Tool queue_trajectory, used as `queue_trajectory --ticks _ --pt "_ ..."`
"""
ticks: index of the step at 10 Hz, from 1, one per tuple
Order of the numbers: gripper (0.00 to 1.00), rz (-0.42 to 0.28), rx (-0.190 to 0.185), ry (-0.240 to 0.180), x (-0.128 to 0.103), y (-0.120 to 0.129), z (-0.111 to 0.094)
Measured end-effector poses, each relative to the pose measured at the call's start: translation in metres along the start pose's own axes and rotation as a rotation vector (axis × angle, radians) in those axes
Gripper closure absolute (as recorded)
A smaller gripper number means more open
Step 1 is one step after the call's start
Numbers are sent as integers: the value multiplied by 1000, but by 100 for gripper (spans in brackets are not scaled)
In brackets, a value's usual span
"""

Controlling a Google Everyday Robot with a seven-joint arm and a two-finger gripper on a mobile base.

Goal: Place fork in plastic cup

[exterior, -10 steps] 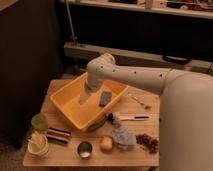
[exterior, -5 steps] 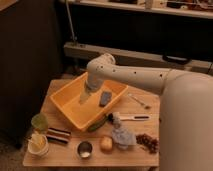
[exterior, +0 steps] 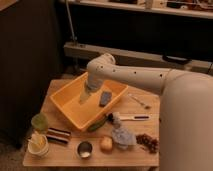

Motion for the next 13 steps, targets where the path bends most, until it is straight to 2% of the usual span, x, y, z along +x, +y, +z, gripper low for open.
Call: queue_trajectory --ticks 4,6,8,9,10,12,13 --pt "20 -3 5 -1 -1 0 -1" --pt "20 16 46 -9 1 -11 -16" --pt "20 56 113 -14 13 -46 -49" --pt "20 79 148 -13 24 -68 -67" --pt "20 116 189 -8 46 -93 -87" --pt "20 191 222 -1 80 -120 -110" --pt "20 280 228 1 107 -138 -123"
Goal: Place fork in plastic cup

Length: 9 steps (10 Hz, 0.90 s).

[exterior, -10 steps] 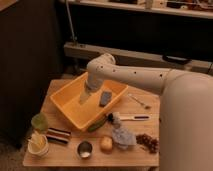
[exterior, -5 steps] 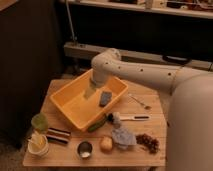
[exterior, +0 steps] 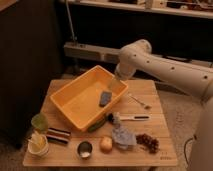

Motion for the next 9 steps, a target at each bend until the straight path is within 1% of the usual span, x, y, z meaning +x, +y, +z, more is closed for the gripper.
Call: queue_trajectory --ticks 1,2,3,5,7,8,9 --pt "20 74 2 10 17 -19 -4" --pt "20 130 -4 15 30 -32 -6" --pt "20 157 -5 18 38 -39 -7" --pt "20 152 -15 14 33 -34 -7" --pt "20 154 -8 16 36 -37 -7" --pt "20 150 -17 13 32 -34 -6" --pt "20 173 -48 -11 27 -33 -2"
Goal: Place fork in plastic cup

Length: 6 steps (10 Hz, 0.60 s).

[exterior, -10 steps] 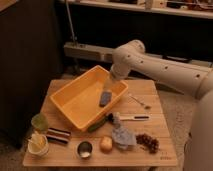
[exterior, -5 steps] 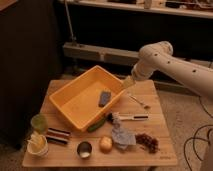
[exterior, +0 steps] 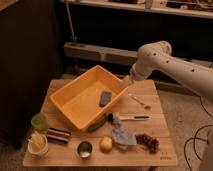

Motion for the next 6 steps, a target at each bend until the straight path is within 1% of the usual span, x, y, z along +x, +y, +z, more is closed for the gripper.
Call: queue_trajectory --ticks 1,2,3,4,5,6 --pt "20 75 -49 -20 -1 -5 7" --pt "20 175 -78 -32 0 -9 12" --pt "20 253 -100 -41 1 -10 16" --pt "20 333 -128 -59 10 -18 18" --pt "20 416 -119 -72 27 -34 16" --pt "20 469 -99 -75 38 -43 12"
